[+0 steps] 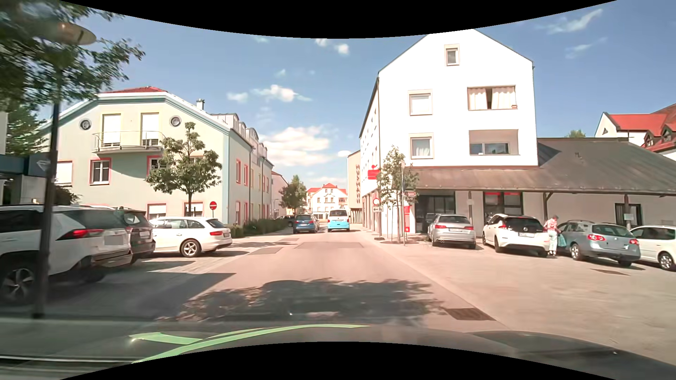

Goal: Follow the waypoints while adhering to traffic rules and regulations

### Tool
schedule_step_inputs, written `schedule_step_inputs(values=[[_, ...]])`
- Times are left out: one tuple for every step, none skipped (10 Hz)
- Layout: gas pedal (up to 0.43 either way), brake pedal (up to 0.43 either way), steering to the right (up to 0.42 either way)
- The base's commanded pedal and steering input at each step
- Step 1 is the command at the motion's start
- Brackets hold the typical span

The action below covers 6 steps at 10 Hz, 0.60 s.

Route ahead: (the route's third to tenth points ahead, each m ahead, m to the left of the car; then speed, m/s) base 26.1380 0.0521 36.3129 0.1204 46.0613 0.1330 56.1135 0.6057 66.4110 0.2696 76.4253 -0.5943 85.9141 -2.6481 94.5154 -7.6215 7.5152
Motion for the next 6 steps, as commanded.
schedule_step_inputs(values=[[0.098, 0.000, 0.000], [0.098, 0.000, 0.000], [0.098, 0.000, 0.000], [0.098, 0.000, 0.000], [0.098, 0.000, 0.001], [0.098, 0.000, 0.001]])
